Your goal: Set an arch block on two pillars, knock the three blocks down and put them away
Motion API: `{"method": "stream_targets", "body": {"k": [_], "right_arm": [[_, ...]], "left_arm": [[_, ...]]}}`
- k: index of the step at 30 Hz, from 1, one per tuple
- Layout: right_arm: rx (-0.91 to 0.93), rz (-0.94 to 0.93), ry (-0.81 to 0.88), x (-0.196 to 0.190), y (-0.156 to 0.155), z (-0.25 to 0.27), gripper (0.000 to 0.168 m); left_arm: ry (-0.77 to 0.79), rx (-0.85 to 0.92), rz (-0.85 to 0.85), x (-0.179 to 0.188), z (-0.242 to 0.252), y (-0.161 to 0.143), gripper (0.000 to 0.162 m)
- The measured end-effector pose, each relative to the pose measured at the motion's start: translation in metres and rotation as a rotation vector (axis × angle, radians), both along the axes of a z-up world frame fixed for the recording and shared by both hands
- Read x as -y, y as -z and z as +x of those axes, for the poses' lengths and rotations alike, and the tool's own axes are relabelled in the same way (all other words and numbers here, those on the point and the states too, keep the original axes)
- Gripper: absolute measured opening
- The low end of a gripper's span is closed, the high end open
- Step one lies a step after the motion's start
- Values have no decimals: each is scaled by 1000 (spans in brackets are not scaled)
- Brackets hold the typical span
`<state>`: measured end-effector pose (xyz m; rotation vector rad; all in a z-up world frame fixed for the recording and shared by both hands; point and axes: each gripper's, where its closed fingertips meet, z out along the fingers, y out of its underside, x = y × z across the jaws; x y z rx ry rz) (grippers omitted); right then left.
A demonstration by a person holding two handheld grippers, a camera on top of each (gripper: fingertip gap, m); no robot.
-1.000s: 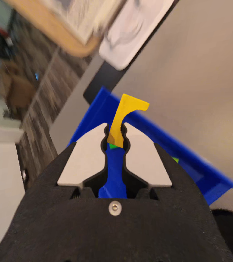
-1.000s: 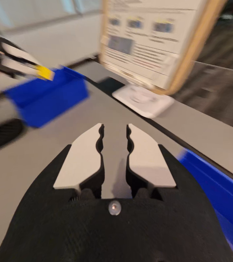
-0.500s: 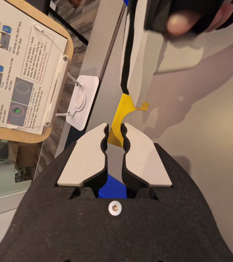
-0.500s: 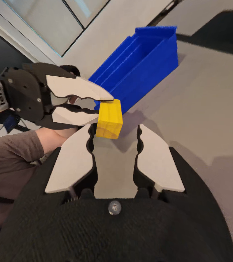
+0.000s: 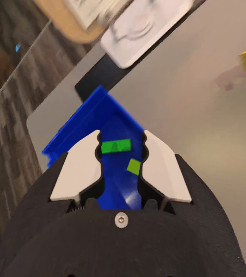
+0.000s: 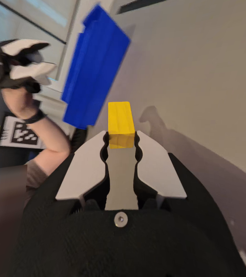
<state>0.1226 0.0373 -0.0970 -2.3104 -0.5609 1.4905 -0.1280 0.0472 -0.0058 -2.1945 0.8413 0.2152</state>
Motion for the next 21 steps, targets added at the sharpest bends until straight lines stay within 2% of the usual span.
{"method": "stream_targets", "body": {"k": [3,5,8,10,12,14,18,21], "right_arm": [[153,5,74,-11,29,16,34],[144,-2,83,-10,31,11,34],[170,-13,54,-7,38,8,34],[190,-25,53,-7,45,10,34],[168,-51,52,-8,45,11,34],[172,-52,57,-10,45,12,36],[263,75,81,-19,43,16,43],[324,172,95,-23,36,18,52]], "left_arm": [[-77,-10,-167,-7,-40,41,57],[-136,48,-272,-13,-53,68,59],[-184,196,-431,-17,-47,98,78],[-182,241,-474,-18,-42,110,82],[-198,175,-485,-20,-49,120,93],[-223,125,-499,-19,-55,129,96],[-356,89,-469,-26,-71,133,94],[-412,135,-452,-31,-72,134,95]]}}
